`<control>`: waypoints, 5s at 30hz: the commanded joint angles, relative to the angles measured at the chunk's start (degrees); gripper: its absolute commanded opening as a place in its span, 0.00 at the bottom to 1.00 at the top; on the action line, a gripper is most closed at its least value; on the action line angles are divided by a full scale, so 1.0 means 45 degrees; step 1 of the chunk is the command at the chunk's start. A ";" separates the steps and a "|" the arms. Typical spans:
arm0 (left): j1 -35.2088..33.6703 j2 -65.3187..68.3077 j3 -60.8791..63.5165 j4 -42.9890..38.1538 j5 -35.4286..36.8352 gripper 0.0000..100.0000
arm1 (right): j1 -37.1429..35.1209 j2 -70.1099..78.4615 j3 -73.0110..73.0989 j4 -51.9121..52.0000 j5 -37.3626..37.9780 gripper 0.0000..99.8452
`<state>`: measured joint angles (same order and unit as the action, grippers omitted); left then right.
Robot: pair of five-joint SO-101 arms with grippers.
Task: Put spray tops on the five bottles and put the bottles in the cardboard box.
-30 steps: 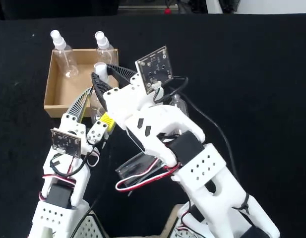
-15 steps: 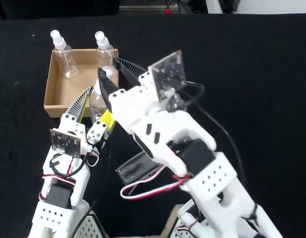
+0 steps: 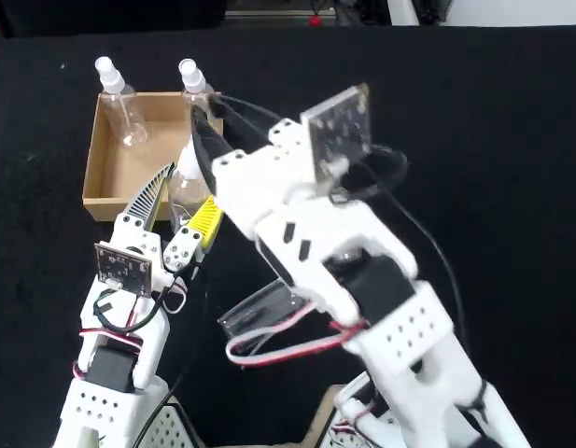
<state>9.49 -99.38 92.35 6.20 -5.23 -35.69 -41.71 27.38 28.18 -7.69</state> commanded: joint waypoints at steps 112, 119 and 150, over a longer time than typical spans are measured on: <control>-0.3937 2.5670 -0.9680 -1.9087 0.2852 0.11 | 0.4396 -0.7609 1.1653 0.0801 0.0684 0.01; -0.3917 2.7604 -1.1204 -1.9184 0.2852 0.11 | 0.4396 -0.7609 1.1634 0.0801 0.0703 0.01; -0.3995 3.0691 -1.4584 -1.7407 0.2852 0.11 | 0.4415 -0.7609 1.1614 0.0801 0.0703 0.01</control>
<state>-8.88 39.43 31.16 -75.03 7.34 -15.30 -74.95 80.22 33.36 -4.26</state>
